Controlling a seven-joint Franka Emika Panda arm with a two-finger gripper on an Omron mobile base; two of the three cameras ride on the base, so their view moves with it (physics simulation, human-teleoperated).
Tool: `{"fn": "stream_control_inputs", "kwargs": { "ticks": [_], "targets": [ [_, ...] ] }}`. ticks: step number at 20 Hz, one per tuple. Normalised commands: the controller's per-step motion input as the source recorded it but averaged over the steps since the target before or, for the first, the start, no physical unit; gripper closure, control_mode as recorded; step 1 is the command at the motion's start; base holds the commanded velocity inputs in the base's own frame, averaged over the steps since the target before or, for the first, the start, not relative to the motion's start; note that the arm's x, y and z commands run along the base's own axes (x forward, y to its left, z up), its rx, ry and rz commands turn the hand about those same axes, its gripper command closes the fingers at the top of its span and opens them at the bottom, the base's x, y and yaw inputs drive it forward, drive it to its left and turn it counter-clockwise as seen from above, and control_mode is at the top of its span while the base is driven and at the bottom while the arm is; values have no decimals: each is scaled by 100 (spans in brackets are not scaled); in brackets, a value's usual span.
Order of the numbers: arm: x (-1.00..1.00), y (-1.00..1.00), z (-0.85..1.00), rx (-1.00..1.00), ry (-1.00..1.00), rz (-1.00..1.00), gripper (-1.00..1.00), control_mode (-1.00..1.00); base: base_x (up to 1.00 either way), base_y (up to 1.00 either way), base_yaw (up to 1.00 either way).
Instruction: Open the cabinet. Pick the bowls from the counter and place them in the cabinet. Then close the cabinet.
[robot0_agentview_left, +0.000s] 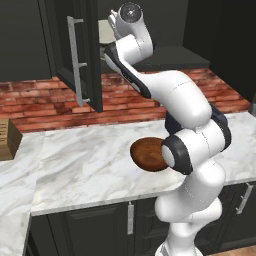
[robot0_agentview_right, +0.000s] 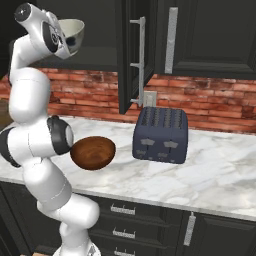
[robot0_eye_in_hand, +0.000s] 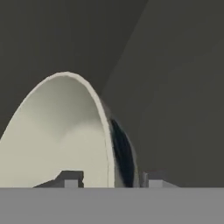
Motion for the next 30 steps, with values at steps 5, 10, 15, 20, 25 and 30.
{"fn": "stream_control_inputs", "kwargs": {
  "ticks": [5,10,15,20,25,30],
  "targets": [
    [0,0,0,0,0,0,-100,-100,0,0,0],
    [-3,0,12,0,-4,0,-100,-100,0,0,0],
    [-55,-6,-3,0,-19,0,-100,-100,0,0,0],
    [-23,-14,-21,0,-24,0,-100,-100,0,0,0],
    [-64,-35,-18,2,-21,-1,-100,-100,0,0,0],
    [-92,-13,57,5,-28,-5,-100,-100,0,0,0]
  ]
}}
